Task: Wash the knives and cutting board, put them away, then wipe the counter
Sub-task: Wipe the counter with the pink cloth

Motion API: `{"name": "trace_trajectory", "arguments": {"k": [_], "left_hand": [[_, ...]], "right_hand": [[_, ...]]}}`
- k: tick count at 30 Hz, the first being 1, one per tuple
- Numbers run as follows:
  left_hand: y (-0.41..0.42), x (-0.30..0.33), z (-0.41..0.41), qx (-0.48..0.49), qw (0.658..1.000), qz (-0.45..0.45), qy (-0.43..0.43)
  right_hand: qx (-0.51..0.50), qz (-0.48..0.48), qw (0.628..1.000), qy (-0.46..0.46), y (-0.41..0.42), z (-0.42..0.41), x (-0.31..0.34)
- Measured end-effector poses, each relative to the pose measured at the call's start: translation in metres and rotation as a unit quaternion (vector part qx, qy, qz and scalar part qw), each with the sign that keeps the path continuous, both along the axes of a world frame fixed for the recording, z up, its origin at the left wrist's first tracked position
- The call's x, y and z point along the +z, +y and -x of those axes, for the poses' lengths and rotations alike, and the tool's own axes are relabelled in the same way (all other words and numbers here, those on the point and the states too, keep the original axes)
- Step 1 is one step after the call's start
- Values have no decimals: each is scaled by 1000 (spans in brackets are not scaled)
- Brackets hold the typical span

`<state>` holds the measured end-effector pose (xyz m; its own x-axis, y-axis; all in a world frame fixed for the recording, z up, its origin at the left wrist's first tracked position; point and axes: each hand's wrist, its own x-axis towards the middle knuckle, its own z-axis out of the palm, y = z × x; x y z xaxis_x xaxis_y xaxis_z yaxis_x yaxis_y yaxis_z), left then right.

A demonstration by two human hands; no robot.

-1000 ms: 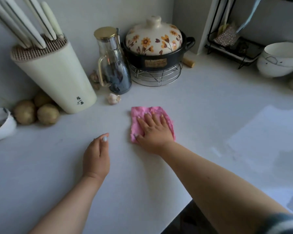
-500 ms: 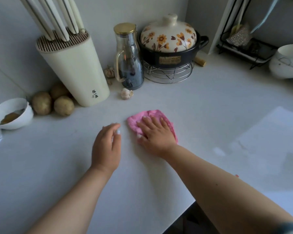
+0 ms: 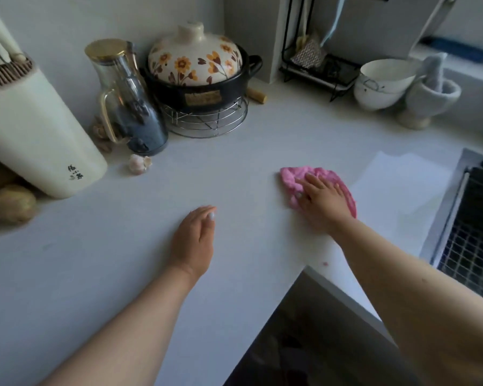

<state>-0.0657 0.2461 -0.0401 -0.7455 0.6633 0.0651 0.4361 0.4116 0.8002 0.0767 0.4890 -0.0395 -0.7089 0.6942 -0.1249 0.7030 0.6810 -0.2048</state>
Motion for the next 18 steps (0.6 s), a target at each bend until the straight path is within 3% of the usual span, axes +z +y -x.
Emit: {"name": "trace_trajectory", "arguments": {"k": [2, 8, 13, 18], "left_hand": [[0, 0, -1, 30, 998, -22, -40], [-3, -4, 6, 58, 993, -45, -96], [-3, -9, 4, 64, 996, -21, -55], [-2, -12, 1, 75, 997, -17, -32]], "right_hand": [[3, 13, 1000, 12, -28, 24, 2], [208, 46, 975, 55, -148, 14, 0], [289, 0, 956, 55, -88, -61, -12], [297, -7, 955, 13, -11, -115, -16]]}}
